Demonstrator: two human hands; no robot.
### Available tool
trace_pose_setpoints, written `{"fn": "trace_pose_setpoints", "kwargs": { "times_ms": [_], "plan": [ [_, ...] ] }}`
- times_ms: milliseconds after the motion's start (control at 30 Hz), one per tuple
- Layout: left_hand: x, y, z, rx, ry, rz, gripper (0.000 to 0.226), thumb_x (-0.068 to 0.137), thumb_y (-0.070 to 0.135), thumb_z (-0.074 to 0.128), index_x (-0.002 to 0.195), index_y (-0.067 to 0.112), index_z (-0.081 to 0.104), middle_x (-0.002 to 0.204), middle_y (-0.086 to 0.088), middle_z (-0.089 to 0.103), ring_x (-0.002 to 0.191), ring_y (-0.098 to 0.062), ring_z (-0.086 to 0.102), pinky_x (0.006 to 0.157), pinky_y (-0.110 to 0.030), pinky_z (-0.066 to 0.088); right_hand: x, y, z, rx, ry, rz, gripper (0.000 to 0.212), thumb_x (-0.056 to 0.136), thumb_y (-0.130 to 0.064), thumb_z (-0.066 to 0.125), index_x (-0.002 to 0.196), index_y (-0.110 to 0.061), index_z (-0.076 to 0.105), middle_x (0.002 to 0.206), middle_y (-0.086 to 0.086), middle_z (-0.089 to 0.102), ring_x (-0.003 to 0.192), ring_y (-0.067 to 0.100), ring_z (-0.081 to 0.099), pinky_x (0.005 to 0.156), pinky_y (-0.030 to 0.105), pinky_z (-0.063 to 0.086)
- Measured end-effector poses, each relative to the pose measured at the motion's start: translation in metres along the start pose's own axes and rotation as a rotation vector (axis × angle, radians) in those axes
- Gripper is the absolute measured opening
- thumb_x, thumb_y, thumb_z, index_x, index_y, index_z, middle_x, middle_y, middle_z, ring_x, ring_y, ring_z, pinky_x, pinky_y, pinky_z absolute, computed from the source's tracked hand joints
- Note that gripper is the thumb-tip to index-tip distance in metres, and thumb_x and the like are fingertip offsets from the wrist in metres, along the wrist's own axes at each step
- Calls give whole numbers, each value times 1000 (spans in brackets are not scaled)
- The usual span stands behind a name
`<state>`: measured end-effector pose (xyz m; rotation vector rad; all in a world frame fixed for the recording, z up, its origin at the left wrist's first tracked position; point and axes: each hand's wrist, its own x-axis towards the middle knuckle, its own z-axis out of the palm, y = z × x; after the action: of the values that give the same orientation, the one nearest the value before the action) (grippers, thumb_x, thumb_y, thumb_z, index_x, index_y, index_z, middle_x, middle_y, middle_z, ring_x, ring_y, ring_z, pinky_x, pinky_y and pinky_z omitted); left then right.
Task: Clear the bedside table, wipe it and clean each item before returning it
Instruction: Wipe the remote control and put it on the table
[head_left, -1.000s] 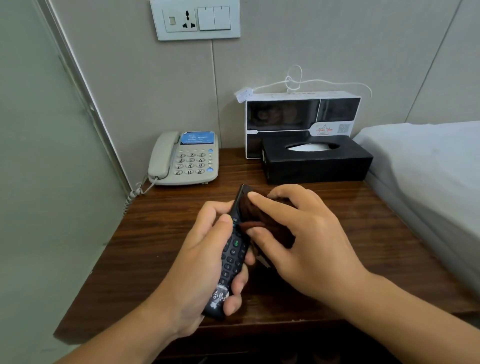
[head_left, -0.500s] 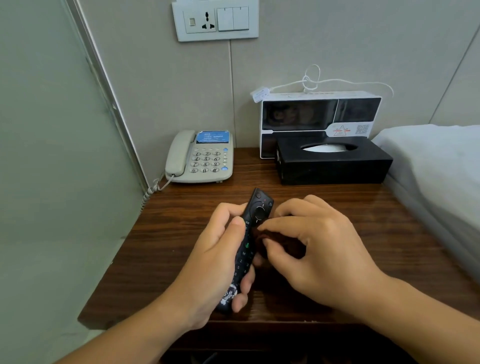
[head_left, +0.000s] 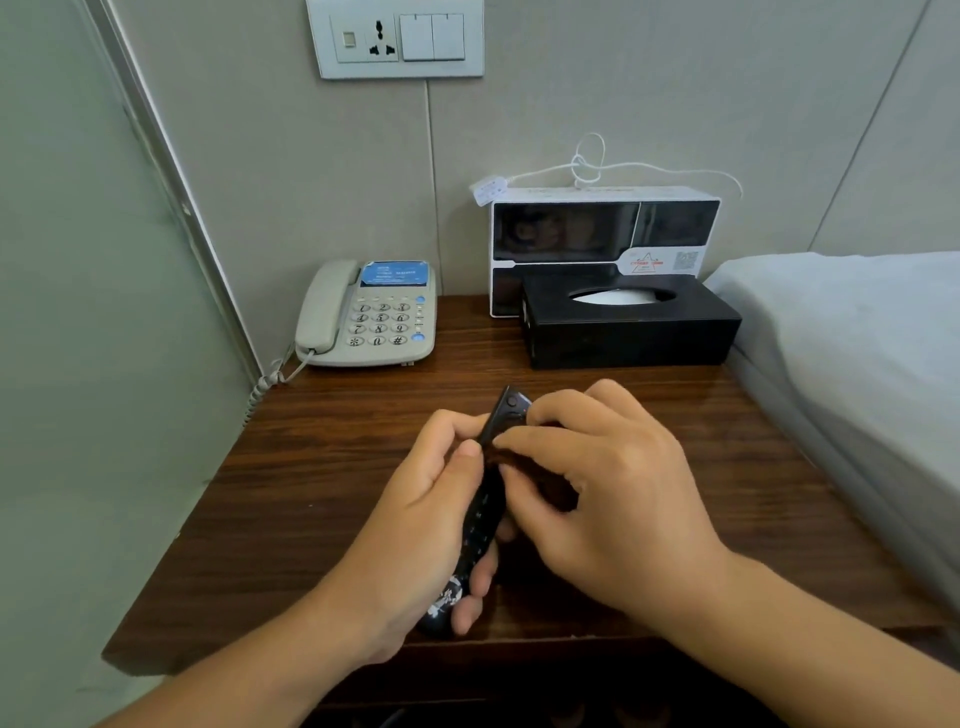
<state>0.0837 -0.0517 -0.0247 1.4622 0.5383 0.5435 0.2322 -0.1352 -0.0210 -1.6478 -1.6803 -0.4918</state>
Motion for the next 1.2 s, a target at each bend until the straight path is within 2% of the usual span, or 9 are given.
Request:
{"fn": "trace_pose_setpoints", "kwargs": {
  "times_ms": [167,333,467,633,767,867,1033,1133,1200],
  "plan": [
    [4,6,0,-9,-1,19,25,112,35,34,112,38,59,78,-13,62,47,-26,44,40,-28,39,20,15,-3,-62,59,50,18,92,-33,64,97,-24,79,93,-9,64,82,15,49,61,35,49],
    [2,6,-4,26,43,43,25,111,34,35,112,37,59,72,-9,59,46,-26,44,41,-28,38,3,2,3,17,-18,-29,21,91,-34,62,95,-24,80,93,-8,66,81,18,53,61,36,52],
    [4,8,-4,55,3,48,25,111,35,35,112,44,58,80,-13,64,47,-26,46,40,-28,40,25,25,-4,-29,97,106,20,92,-34,64,100,-25,80,91,-9,66,80,14,50,62,35,51],
    [-1,6,-6,69,27,36,24,111,36,34,114,41,58,71,-10,60,43,-25,45,39,-27,39,-1,0,3,-1,-13,-61,17,91,-31,65,93,-21,79,92,-6,65,80,20,52,60,38,51],
    [3,10,-6,83,15,56,24,111,36,35,115,43,58,78,-12,63,46,-27,46,39,-28,40,16,13,0,-32,81,61,23,94,-37,61,98,-24,79,92,-9,65,81,15,49,61,34,50],
    [4,14,-5,107,15,76,24,111,36,35,115,45,57,79,-11,65,48,-29,46,40,-30,41,21,10,0,-70,89,104,21,95,-36,62,102,-25,79,92,-10,65,80,13,47,61,31,47],
    [-6,10,5,172,-47,95,24,109,38,35,118,50,55,82,-13,65,47,-27,48,37,-29,41,24,23,-9,-123,188,200,18,92,-31,67,101,-24,80,92,-9,66,81,18,50,64,33,48],
    [-11,8,14,104,-75,70,22,109,39,35,115,47,55,84,-15,65,46,-27,46,37,-29,41,19,24,-11,-134,187,181,17,93,-29,69,104,-23,80,95,-8,67,82,18,52,67,32,47],
    [-10,10,14,34,-43,54,23,110,38,36,113,45,57,83,-20,64,46,-29,45,39,-29,41,19,26,-18,-101,244,203,17,92,-29,68,104,-23,80,96,-7,68,85,21,57,73,33,47]
  ]
}}
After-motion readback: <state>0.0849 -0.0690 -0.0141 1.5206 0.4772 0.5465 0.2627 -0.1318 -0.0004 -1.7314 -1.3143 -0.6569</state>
